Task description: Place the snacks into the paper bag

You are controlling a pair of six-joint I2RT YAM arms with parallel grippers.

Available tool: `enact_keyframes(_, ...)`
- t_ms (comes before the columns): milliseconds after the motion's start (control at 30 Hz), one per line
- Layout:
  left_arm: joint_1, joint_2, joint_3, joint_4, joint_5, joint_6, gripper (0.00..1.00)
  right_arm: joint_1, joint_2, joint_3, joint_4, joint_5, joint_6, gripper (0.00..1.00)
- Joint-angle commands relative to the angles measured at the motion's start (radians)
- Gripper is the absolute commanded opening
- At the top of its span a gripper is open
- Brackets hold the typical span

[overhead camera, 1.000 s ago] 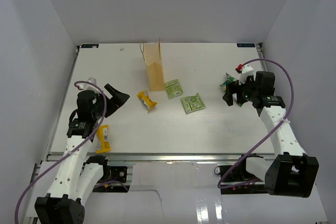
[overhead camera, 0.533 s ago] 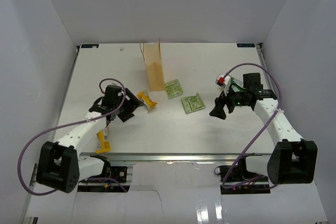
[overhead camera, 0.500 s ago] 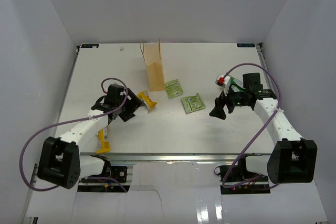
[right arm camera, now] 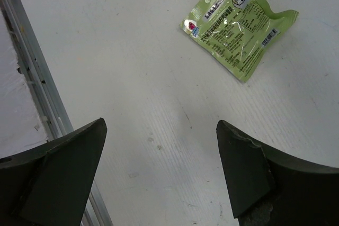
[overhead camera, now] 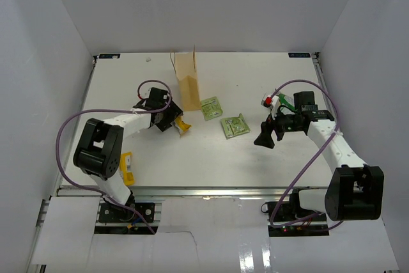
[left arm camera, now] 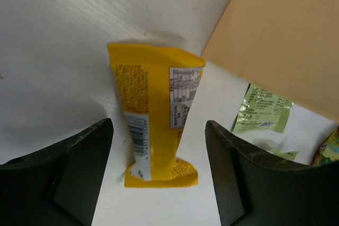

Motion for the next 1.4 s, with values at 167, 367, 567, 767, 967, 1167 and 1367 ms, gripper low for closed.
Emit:
enact_keyframes(167, -0.004, 0.08, 0.056, 0.018, 0.011, 0.023, 0.51, -0.009, -0.006, -0.009, 0.012, -0.019, -0.023, 0.9)
enact_keyframes(367, -0.004, 0.004, 0.006, 0.018, -0.02, 0.046, 0.28, -0.012, 0.018, 0.006, 0.012, -0.025, -0.021, 0.9)
enact_keyframes(567, -0.007, -0.266, -0.063, 0.033, -0.057, 0.162, 0.22, -0.012, 0.044, 0.03, 0.012, -0.033, -0.024, 0.9)
enact_keyframes(767, -0.025, -0.585, -0.082, 0.108, -0.098, 0.312, 0.19, -0.012, 0.074, 0.05, 0.012, -0.042, -0.024, 0.9)
enact_keyframes(967, -0.033, -0.491, 0.18, 0.165, -0.169, 0.512, 0.19, -0.011, 0.109, 0.086, 0.007, -0.057, -0.024, 0.9)
enact_keyframes(1167, -0.038, -0.277, 0.458, 0.209, -0.242, 0.685, 0.2, -0.012, 0.106, 0.093, 0.006, -0.06, -0.021, 0.9)
enact_keyframes(1367, -0.077, -0.076, 0.692, 0.216, -0.276, 0.773, 0.2, -0.011, 0.071, 0.06, 0.007, -0.051, -0.014, 0.9)
